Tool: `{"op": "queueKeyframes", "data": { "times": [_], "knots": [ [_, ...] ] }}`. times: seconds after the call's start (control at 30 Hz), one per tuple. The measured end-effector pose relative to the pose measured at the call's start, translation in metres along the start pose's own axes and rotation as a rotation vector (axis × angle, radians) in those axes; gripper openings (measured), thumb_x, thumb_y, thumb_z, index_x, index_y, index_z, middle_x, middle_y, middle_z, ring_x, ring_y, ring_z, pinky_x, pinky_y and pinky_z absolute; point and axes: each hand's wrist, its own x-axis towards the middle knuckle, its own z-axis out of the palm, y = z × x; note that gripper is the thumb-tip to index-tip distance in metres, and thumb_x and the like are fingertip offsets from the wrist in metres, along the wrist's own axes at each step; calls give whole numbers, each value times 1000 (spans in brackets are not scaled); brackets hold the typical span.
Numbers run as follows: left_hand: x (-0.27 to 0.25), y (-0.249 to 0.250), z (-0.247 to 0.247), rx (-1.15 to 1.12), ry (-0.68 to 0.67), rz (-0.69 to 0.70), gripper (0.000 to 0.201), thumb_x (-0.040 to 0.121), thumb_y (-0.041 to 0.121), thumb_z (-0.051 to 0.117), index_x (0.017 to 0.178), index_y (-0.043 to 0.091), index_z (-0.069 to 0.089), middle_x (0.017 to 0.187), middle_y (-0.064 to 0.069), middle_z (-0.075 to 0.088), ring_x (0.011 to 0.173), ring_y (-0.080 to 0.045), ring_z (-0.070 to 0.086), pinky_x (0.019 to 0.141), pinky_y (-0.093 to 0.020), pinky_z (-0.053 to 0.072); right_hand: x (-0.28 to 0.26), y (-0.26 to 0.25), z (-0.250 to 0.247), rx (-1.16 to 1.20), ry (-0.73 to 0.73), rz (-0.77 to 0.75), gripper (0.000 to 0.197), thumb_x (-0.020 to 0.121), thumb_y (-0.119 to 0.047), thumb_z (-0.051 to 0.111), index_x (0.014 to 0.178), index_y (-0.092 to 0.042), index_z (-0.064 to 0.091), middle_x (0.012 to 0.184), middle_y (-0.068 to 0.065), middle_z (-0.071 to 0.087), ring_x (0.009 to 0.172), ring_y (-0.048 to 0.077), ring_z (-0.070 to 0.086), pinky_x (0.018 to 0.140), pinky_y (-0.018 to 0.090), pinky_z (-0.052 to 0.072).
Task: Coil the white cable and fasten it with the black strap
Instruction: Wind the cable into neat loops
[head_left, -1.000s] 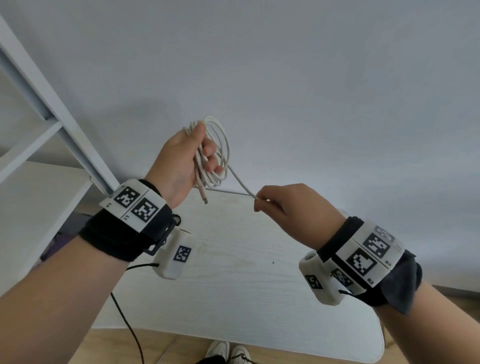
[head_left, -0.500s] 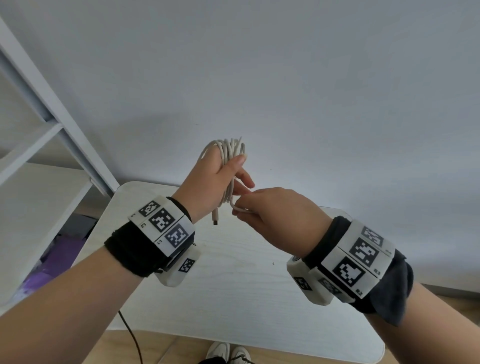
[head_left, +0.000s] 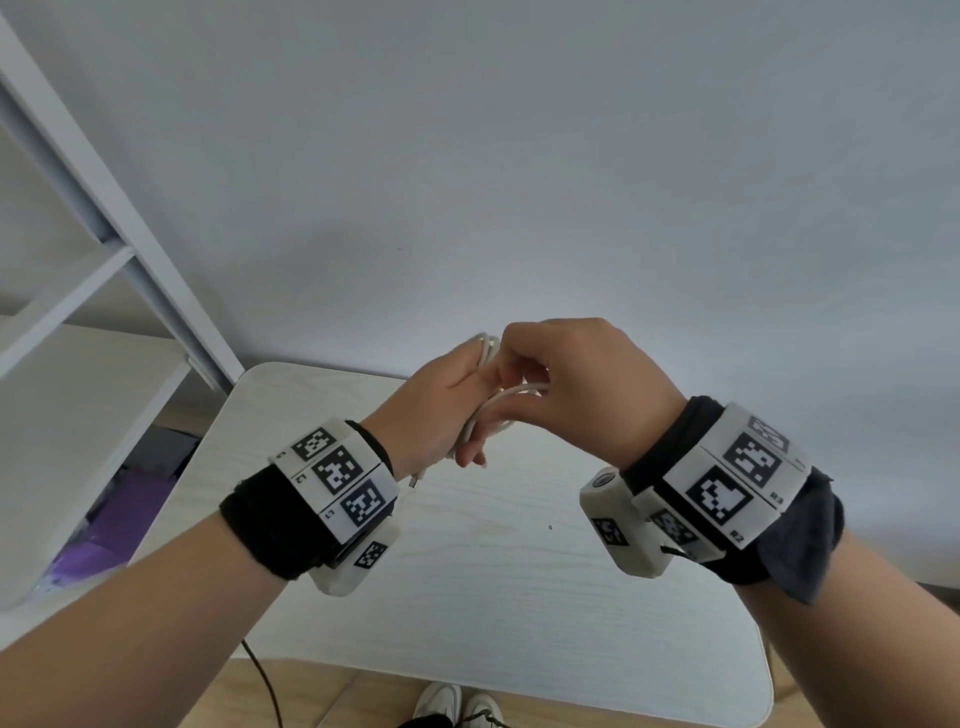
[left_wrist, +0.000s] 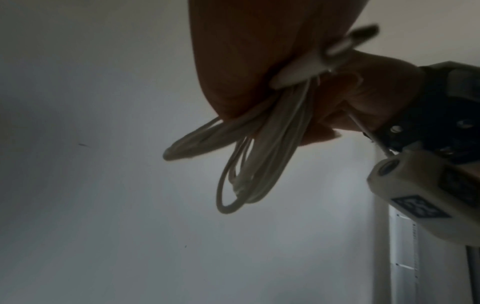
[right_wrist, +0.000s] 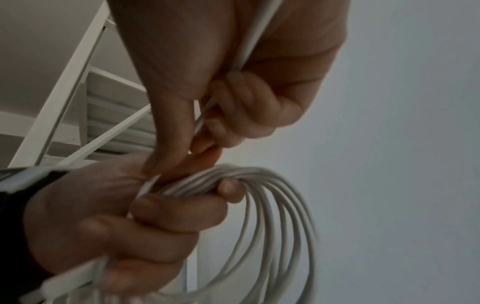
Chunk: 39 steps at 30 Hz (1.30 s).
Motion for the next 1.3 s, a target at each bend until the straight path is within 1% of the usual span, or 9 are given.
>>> {"op": "queueKeyframes", "data": {
  "times": [0.17,0.27,0.37,0.5,0.73,0.83,0.97,1.1,1.3],
  "knots": [
    [-6,1,-2,-37,-55,-35,41,97,42,30,77,10,46,47,4,39,32,-11,31,45,-31,41,3,7,-8,71,-11,15,28,70,-41,73,66,-27,49,60,-8,52,54,7,45,57,27,41],
    [-9,2,-6,1,-103,-43,55,87,57,29,78,8,51,47,1,38,32,-11,29,38,-24,36,4,16,-17,103,-27,50,25,69,-42,73,66,-26,54,62,-4,57,53,8,46,58,27,43],
    [-9,2,-11,0,-162,-48,60,83,61,32,77,5,52,44,2,36,31,-11,27,37,-21,31,4,24,-22,152,-37,74,21,69,-40,73,65,-28,57,62,-6,57,53,4,47,54,18,39],
    [-9,1,-18,-161,-248,-84,58,79,68,45,69,11,51,40,4,32,28,-8,21,35,-18,24,6,35,-22,262,-18,110,17,73,-33,72,64,-27,59,60,-9,54,49,0,46,52,9,35],
    [-7,0,-30,-532,-362,-67,52,64,65,67,65,16,52,38,8,31,24,-1,20,33,-10,24,4,39,-1,620,46,146,19,87,-11,59,71,-21,63,54,-15,56,39,2,41,43,8,30],
    [-5,2,-35,-649,-353,-69,49,63,64,68,64,17,52,37,11,32,22,1,23,31,-10,21,3,42,10,748,115,202,17,90,-10,56,79,-18,67,52,-14,53,40,4,32,41,15,29],
    [-1,4,-39,-761,-276,-81,43,69,61,64,63,20,52,36,12,33,22,1,25,28,-12,24,1,40,21,728,208,231,20,90,-5,52,88,-15,69,50,-15,55,40,4,40,41,18,36],
    [4,7,-40,-834,-129,-108,35,83,50,48,64,20,48,36,10,29,22,0,24,27,-13,26,-2,35,32,675,263,248,26,89,-3,51,90,-23,68,67,-6,62,52,3,54,51,18,48],
    [7,11,-34,-897,-63,-97,32,86,43,47,64,20,48,36,9,28,22,-3,23,27,-15,26,-2,28,51,649,357,273,22,83,-3,60,94,-19,71,92,2,64,72,6,59,70,18,51]
  ]
}}
